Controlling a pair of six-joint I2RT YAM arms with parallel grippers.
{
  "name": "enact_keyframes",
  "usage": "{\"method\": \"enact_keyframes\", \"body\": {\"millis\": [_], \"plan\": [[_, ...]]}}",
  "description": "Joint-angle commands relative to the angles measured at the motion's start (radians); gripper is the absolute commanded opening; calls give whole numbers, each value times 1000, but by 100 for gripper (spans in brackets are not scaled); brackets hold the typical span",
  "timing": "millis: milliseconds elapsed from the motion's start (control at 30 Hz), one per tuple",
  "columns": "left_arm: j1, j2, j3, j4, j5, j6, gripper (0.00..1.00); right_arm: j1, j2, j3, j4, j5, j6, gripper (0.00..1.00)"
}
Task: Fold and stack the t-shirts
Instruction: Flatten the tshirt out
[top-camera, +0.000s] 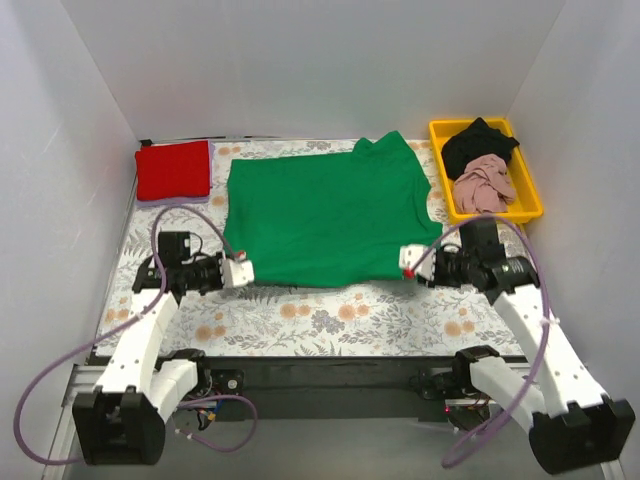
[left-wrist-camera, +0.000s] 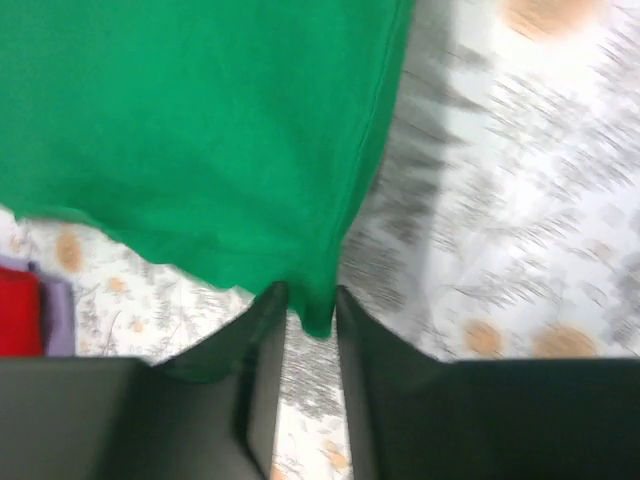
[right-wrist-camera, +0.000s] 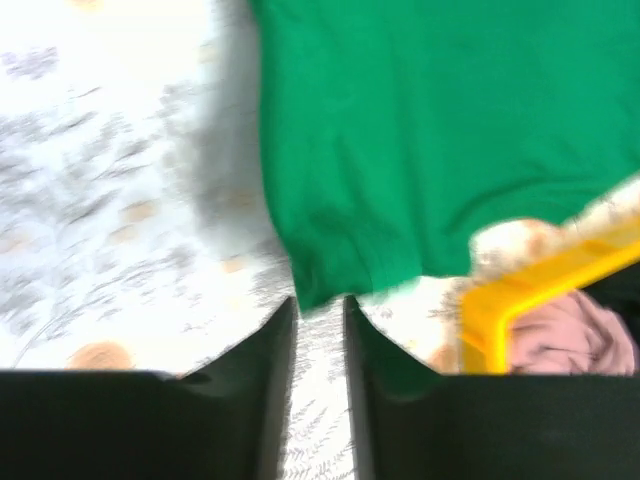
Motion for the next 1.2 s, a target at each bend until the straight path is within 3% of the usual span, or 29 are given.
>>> {"method": "enact_keyframes", "body": {"millis": [0, 33, 100, 200, 233, 333, 433, 467, 633, 867, 933, 1000, 1167], "plan": [[2, -149, -125, -280, -9, 324, 28, 123, -191, -122, -233, 85, -230, 51], [2, -190, -167, -283, -41, 344, 36, 143, -229, -144, -244, 95, -263, 73], [2, -208, -170, -317, -55, 353, 62, 183, -306, -148, -259, 124, -279, 79], [2, -145, -91, -355, -3, 278, 63, 185, -260, -107, -235, 171, -225, 71], [2, -122, -63, -360, 44, 214, 63, 185, -224, -87, -229, 180, -140, 69], [2, 17, 57, -316, 107, 70, 63, 183, -20, 18, -200, 165, 15, 52], [2, 188, 175, -251, 144, -131, 62, 175, 222, 157, -192, 124, 237, 42], [2, 230, 202, -242, 133, -238, 61, 166, 328, 191, -193, 93, 326, 42], [2, 432, 339, -197, 103, -426, 62, 143, 574, 384, -200, 47, 486, 45], [2, 464, 321, -130, 109, -480, 64, 139, 795, 469, -183, 10, 516, 48], [2, 458, 312, -127, 100, -477, 64, 139, 824, 478, -181, 7, 514, 58], [2, 446, 296, -116, 95, -474, 65, 140, 858, 483, -164, 13, 514, 60], [2, 433, 284, -104, 90, -463, 65, 142, 915, 509, -155, -17, 520, 55]]}}
